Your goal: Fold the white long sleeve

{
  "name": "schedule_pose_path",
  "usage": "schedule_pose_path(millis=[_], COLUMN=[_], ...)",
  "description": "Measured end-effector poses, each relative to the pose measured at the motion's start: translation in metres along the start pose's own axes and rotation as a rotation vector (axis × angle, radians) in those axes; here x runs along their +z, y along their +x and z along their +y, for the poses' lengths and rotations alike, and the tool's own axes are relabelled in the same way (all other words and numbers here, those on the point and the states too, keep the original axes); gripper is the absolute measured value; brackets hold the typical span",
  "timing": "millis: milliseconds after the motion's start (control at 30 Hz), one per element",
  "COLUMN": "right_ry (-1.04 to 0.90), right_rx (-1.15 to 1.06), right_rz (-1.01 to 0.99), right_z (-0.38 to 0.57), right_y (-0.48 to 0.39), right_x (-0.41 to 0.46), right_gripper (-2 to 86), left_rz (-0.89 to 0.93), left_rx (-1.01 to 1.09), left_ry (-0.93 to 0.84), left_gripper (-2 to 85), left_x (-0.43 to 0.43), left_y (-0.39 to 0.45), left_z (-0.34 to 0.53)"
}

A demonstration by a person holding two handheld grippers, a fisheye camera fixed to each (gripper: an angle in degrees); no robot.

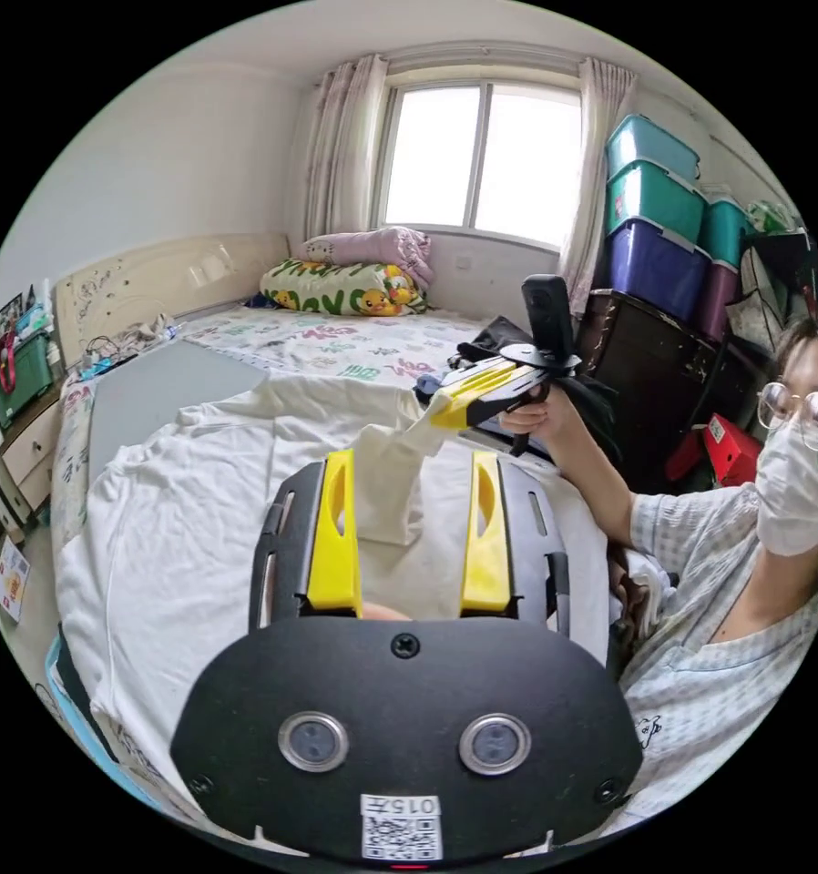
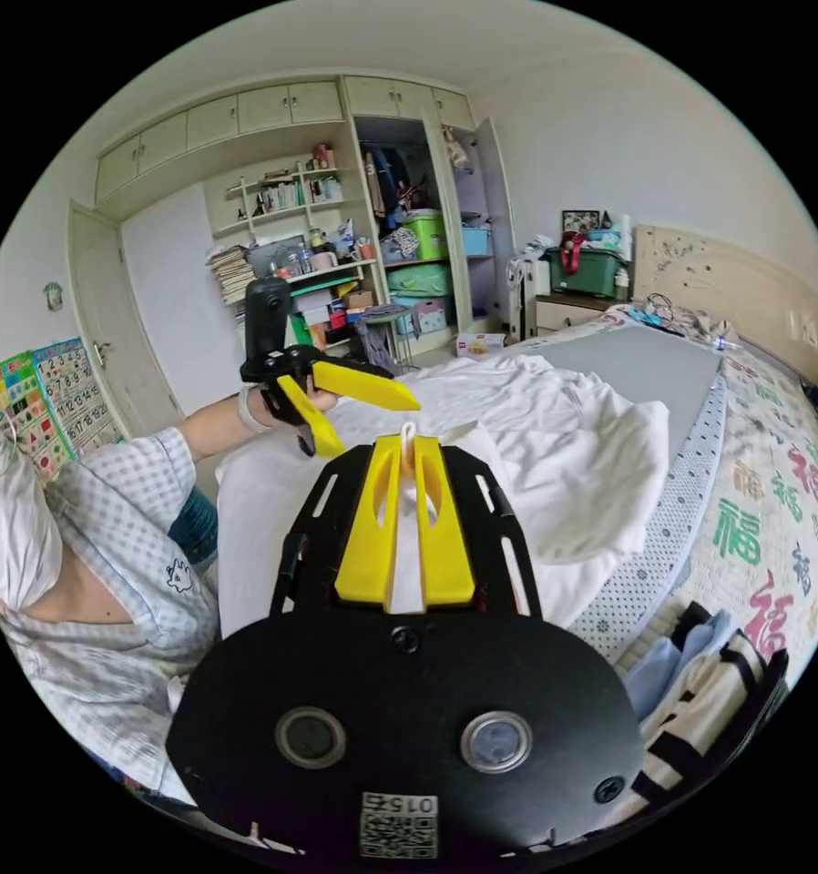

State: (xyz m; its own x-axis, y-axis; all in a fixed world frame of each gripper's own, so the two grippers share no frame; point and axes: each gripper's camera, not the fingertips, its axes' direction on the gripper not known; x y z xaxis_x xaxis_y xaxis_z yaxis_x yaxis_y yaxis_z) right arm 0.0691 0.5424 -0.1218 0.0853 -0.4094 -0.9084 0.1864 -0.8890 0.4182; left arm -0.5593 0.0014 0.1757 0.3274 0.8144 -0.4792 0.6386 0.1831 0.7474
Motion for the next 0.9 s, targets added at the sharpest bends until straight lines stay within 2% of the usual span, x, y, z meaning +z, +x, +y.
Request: schedule_pose_path(millis=[100, 200, 400, 500, 567, 633, 733, 900], right_ry=[-0.019, -0.005, 0.024, 0.15, 0.234, 0.278, 0.259, 0.138], right_rx=[-0.072, -0.1, -0.164, -0.194, -0.188, -0.167, -0.107, -0.062], right_rz=[-0.045, -0.096, -0.128, -0.133, -0.129, -0.034, 0.05, -0.064], right_z=[0.001, 0.005, 0.017, 0.029, 0.037, 0.047, 0.05, 0.057], right_y=[-0.016, -0.023, -0.03, -0.031, -0.027, -0.023, -0.016, 0.014], right_x=[0.008, 0.006, -0.013, -0.04, -0.057, -0.068, -0.069, -0.052], right_gripper=[3.2, 3.2, 3.7, 8.7, 9.0, 8.3, 10.6, 14.4], left_rz=[0.07, 0.176, 0.089, 0.056, 0.067, 0.075, 0.08, 0.12], left_rx=[0.052, 0.125, 0.25, 0.256, 0.253, 0.234, 0.25, 0.297], left_ry=[0.063, 0.125, 0.148, 0.147, 0.153, 0.157, 0.149, 0.137], left_gripper=[16.5, 11.6, 7.0, 2.6, 1.6, 1.0, 0.7, 0.5], left_x=[0.028, 0.015, 0.008, 0.006, 0.004, 0.005, 0.006, 0.0], left_y=[-0.01, -0.016, 0.002, 0.001, -0.005, -0.013, -0.011, -0.001], left_z=[0.0, -0.001, -0.004, -0.006, -0.006, -0.004, 0.001, 0.017])
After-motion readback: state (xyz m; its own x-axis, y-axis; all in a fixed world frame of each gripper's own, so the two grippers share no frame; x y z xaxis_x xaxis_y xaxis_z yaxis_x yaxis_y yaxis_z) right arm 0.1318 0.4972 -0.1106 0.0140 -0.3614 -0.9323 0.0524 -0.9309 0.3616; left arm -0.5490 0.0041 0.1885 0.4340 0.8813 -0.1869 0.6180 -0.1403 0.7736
